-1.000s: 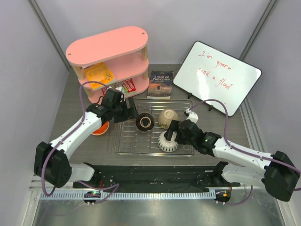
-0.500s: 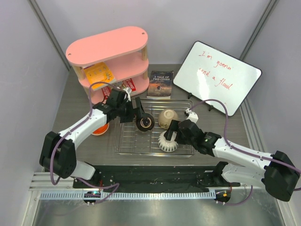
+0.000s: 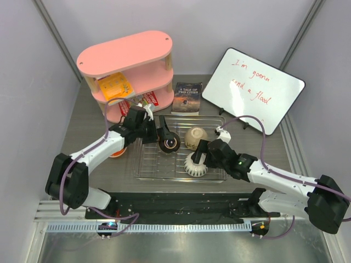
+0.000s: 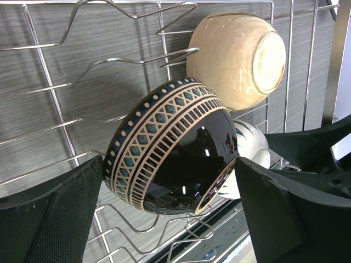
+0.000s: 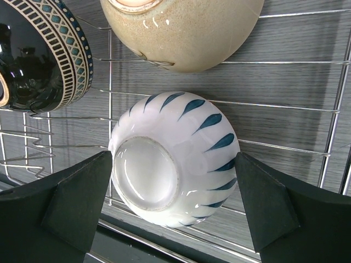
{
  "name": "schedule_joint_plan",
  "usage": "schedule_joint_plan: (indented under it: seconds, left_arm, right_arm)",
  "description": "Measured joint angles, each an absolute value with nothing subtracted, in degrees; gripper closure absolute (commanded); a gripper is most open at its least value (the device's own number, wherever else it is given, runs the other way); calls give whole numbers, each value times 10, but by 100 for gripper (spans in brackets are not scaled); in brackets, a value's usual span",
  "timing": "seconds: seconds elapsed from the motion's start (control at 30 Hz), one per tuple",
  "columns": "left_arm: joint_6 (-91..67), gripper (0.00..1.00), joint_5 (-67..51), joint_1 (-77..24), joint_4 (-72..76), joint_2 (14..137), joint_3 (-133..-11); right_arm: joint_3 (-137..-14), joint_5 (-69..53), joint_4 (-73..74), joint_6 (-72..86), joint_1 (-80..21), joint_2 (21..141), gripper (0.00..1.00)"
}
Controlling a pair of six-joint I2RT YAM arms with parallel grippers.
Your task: Unload the bowls from the dish rack
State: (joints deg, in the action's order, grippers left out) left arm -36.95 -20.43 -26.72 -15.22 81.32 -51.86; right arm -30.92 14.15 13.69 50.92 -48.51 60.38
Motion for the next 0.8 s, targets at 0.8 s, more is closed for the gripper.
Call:
schedule_joint_plan:
  seconds: [0.8]
  left_arm:
    - [-371,0,-267,-244,-18,806,-440]
  right_arm:
    - [-299,139,124,510,-483,608,0]
